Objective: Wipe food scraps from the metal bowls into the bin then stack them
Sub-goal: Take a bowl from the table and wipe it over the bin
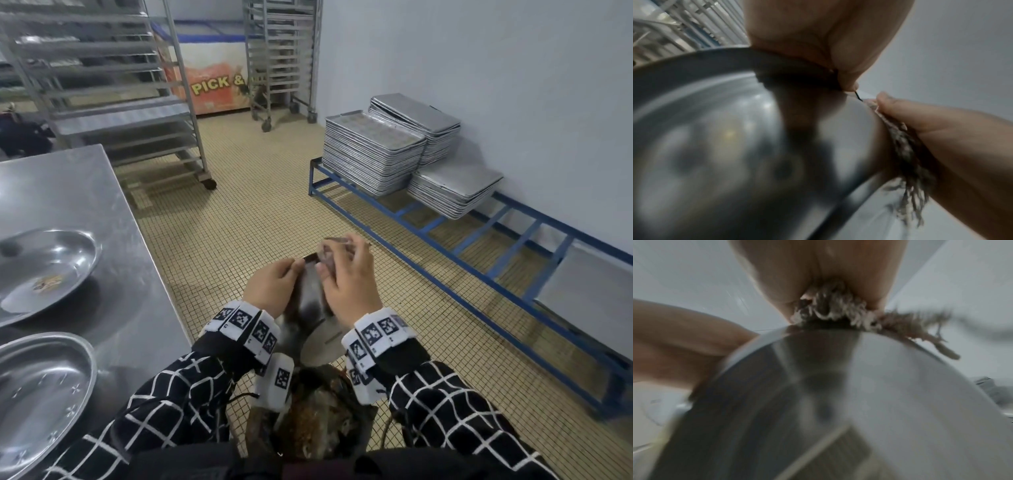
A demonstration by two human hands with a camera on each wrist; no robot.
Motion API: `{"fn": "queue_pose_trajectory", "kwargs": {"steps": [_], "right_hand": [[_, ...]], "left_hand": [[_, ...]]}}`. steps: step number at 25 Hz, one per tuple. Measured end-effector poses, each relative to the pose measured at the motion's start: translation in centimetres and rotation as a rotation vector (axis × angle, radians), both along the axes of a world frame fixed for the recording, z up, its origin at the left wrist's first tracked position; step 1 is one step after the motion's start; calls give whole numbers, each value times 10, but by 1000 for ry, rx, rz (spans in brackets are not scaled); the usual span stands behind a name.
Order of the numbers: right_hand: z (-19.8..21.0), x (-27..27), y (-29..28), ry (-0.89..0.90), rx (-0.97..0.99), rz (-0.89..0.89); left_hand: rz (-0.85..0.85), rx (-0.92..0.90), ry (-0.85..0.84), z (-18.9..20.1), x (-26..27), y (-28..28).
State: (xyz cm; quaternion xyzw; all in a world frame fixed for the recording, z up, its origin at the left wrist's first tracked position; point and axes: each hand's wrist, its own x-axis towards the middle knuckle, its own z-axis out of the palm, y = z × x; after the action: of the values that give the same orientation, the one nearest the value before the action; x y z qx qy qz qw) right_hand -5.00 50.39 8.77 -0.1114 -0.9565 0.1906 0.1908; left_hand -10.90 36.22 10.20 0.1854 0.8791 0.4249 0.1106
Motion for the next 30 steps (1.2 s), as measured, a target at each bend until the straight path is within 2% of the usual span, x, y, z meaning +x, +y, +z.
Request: {"fn": "queue_pose_trajectory", "kwargs": {"steps": [4,6,7,10,11,12,16,19,20,22,24,26,27,30], "right_hand": [[-10,17,-21,105,175,115],[-11,14,-8,178,75,17],[-14,13,4,201,-81,-75],[-33,14,43,123,-855,-404],[-37,17,47,114,-928,-440],[-36,20,44,125,-896,-430],[-5,9,10,277,-410,-169],[4,0,-19,214,4,-57],[6,-1,-24,213,64,-60],[6,-4,-23,237,40,-130],[9,-5,-7,207,-216,-244],[-2,-8,25,120,-682,-362],[-11,-7,43,82,-841,-392],[-26,8,70,98,-1125,-393]], "left_hand": [[99,235,-130,-7,-4,-4],[104,266,-199,-9,-7,-8],[111,288,-216,-10,-7,-10],[169,403,-256,-4,-5,-15],[187,443,-265,-1,-5,-16],[193,465,-268,3,-4,-17],[130,434,-215,19,-8,-9],[57,392,-148,23,-8,-2],[47,393,-144,22,-8,1],[46,400,-154,19,-8,-2],[60,394,-189,14,-10,-6],[90,376,-218,9,-13,-11],[107,370,-238,7,-16,-13],[136,412,-304,-1,-22,-20]]}}
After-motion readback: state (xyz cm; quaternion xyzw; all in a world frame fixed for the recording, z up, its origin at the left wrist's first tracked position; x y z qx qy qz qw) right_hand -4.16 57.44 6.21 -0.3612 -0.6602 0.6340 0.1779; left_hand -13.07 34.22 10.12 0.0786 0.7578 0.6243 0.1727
